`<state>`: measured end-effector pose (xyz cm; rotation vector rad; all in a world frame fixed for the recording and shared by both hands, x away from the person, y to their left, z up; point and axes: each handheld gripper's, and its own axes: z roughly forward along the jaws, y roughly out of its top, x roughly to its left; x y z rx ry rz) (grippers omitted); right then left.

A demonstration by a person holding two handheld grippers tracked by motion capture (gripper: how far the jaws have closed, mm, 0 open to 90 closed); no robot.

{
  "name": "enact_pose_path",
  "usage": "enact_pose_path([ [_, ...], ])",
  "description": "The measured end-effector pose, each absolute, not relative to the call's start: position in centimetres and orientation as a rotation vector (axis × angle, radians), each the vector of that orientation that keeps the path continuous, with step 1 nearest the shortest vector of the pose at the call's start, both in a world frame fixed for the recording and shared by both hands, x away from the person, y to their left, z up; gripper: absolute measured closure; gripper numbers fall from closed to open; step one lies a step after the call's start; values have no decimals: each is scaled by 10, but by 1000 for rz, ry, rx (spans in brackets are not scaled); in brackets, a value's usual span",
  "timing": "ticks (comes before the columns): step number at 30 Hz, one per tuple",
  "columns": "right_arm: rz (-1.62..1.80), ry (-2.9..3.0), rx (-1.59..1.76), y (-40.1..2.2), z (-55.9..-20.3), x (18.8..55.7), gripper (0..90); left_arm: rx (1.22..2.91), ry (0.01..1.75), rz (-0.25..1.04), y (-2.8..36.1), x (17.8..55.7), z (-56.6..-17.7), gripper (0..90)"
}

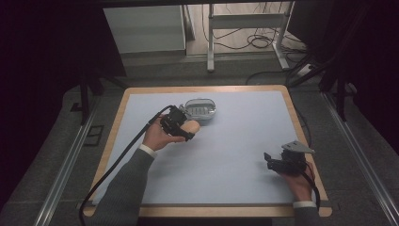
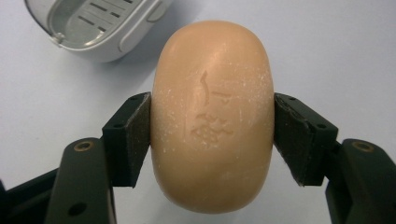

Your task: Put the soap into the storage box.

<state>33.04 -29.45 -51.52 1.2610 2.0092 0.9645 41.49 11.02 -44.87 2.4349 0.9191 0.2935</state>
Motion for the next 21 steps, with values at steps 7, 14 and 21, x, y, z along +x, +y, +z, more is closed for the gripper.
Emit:
enact_pose_path([
  [7,952,2008,1260,-295,-516,330,134,2424,920,320,111,422,-444,326],
  [14,970,2006,1271,-296,-516,331,134,2417,921,302,110,430,-443,326],
  [21,969,2006,1265,-295,-516,331,134,2415,929,307,110,440,-439,326],
])
